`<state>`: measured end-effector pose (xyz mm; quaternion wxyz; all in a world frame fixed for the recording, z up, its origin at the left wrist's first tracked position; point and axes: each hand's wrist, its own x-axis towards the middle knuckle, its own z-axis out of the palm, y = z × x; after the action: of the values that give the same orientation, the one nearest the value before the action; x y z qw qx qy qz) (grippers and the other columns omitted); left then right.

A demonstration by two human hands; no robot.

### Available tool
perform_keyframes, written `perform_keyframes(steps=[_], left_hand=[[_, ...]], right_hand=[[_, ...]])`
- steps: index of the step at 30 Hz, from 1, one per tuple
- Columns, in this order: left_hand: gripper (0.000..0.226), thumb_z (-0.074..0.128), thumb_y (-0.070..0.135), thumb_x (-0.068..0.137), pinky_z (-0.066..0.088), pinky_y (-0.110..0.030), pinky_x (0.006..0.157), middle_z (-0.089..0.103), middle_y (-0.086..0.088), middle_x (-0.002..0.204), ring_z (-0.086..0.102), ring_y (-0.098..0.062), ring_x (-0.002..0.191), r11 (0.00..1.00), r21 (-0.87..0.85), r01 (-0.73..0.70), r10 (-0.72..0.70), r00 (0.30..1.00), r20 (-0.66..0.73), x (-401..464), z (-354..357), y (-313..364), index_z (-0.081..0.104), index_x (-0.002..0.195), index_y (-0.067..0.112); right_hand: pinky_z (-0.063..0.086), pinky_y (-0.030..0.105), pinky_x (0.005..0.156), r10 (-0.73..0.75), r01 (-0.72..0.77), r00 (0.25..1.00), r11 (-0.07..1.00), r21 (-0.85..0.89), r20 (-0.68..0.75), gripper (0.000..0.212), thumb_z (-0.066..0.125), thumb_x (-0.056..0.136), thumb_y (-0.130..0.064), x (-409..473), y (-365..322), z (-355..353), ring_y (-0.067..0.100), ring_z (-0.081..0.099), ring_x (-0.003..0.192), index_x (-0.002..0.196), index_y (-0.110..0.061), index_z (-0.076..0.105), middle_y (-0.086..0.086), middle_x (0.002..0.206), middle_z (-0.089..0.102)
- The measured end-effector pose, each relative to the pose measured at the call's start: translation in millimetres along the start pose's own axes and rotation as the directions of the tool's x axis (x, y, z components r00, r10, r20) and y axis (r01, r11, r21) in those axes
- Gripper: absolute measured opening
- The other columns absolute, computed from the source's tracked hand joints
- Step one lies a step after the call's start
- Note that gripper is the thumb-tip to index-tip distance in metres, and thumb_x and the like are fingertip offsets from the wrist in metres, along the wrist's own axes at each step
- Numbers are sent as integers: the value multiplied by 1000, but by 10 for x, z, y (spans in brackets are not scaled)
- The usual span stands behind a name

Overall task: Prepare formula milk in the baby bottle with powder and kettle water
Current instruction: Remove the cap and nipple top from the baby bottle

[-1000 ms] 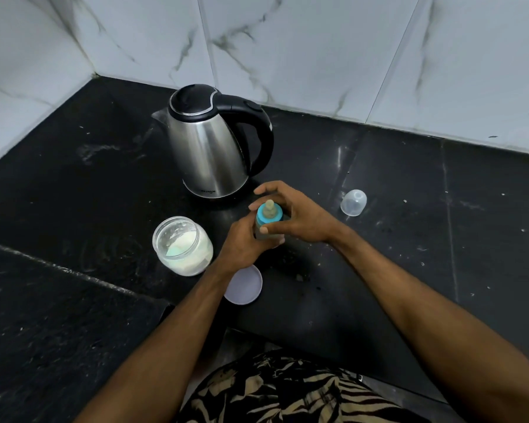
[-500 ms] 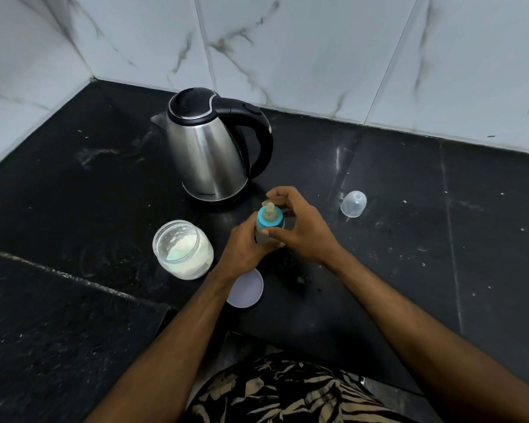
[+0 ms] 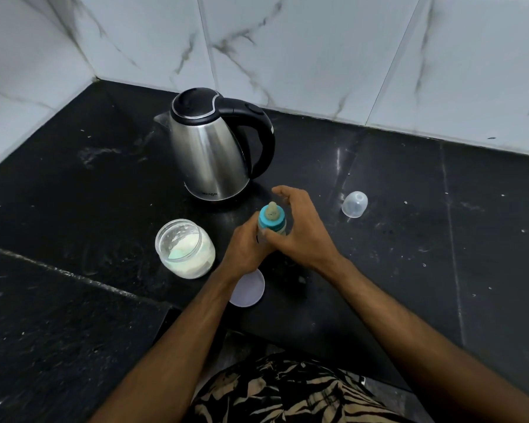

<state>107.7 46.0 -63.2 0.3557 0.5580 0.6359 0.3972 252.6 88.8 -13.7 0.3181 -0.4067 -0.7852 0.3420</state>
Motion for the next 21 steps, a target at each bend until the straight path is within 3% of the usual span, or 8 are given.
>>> perform_keyframes(steps=[2, 5, 9, 11, 14, 16, 21], left_hand=[[54, 78, 24, 86, 49, -10, 88, 65, 13, 120, 61, 10, 108, 1000, 1, 0, 0, 1000, 4, -7, 4, 18, 55, 135, 21], [60, 79, 23, 85, 46, -5, 87, 62, 15, 121, 59, 14, 107, 1000, -16, 10, -9, 1000, 8, -11, 9, 38, 52, 138, 23], [58, 80, 24, 83, 50, -13, 91, 67, 10, 123, 63, 4, 111, 1000, -24, 5, -5, 1000, -4, -6, 2, 17, 55, 136, 23], [55, 80, 25, 84, 51, -14, 92, 68, 10, 121, 63, 4, 110, 1000, -10, 2, -2, 1000, -11, -5, 5, 12, 57, 134, 22], [57, 78, 26, 85, 48, -7, 88, 64, 13, 121, 61, 7, 107, 1000, -16, 1, -1, 1000, -6, -14, 10, 27, 54, 136, 20], [58, 79, 24, 85, 48, -9, 89, 65, 11, 122, 61, 6, 108, 1000, -20, -4, 3, 1000, -6, -16, 9, 28, 54, 137, 19], [53, 79, 20, 84, 53, -20, 94, 69, 7, 119, 64, 2, 109, 1000, -23, -11, 11, 1000, -19, -8, 8, 14, 58, 132, 20]], right_hand=[[49, 38, 94, 43, -46, 998, 998, -47, -52, 78, 79, 67, -48, 4, -27, 19, 14, 53, 108, 133, -19, 47, -1, 117, 55], [49, 38, 91, 53, -57, 996, 997, -51, -76, 74, 84, 71, -36, 15, -61, 25, 12, 54, 101, 133, -18, 48, -3, 109, 61], [48, 37, 99, 37, -37, 999, 996, 77, 5, 77, 78, 75, -23, -22, -40, 5, 12, 53, 113, 142, -17, 40, 0, 124, 56], [47, 37, 101, 44, -44, 999, 996, 76, -2, 83, 79, 72, -29, -39, -19, 13, 13, 50, 117, 144, -19, 38, 1, 129, 49], [48, 35, 97, 80, -80, 994, 997, 10, -68, 85, 83, 71, -39, -35, -31, 31, 12, 51, 108, 142, -19, 40, -4, 116, 53], [48, 38, 95, 78, -79, 994, 997, -2, -77, 79, 82, 74, -34, -36, -54, 36, 12, 53, 104, 141, -19, 41, -6, 110, 56], [45, 39, 105, 28, -29, 1000, 999, 28, 10, 81, 73, 75, -31, -68, -42, 15, 11, 48, 123, 146, -17, 36, -2, 134, 50]])
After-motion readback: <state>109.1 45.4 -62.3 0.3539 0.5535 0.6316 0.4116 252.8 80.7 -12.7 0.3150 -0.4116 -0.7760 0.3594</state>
